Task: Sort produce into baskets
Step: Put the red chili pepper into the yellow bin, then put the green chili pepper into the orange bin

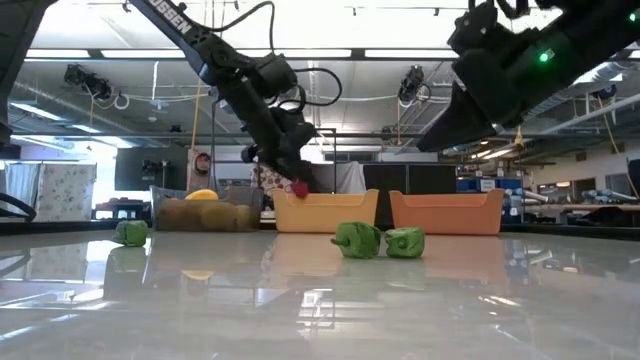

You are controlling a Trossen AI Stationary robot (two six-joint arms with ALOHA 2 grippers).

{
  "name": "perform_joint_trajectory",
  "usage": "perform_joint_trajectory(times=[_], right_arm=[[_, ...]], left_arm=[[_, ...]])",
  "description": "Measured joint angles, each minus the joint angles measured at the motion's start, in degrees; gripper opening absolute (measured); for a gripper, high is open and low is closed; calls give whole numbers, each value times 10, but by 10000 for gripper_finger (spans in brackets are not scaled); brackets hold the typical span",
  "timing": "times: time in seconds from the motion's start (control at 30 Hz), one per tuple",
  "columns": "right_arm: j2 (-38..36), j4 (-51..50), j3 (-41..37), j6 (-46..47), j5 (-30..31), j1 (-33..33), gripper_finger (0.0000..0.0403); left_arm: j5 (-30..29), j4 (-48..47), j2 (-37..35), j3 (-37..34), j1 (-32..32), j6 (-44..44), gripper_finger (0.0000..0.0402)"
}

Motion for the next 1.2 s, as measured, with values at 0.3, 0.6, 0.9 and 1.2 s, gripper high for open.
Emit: perform_joint_trajectory(times=[0.3,0.6,0.9,1.2], right_arm=[[0,4,-29,38,-77,-3,171],[14,99,-30,-27,-151,-6,171],[93,180,-29,-48,-196,-9,171],[122,193,-13,-69,-199,-33,172]], left_arm=[[-21,-53,-77,0,-57,19,185],[-88,-156,-150,-43,-227,-12,186],[-86,-252,-204,-97,-405,-104,186],[-23,-237,-200,-217,-514,-103,186]])
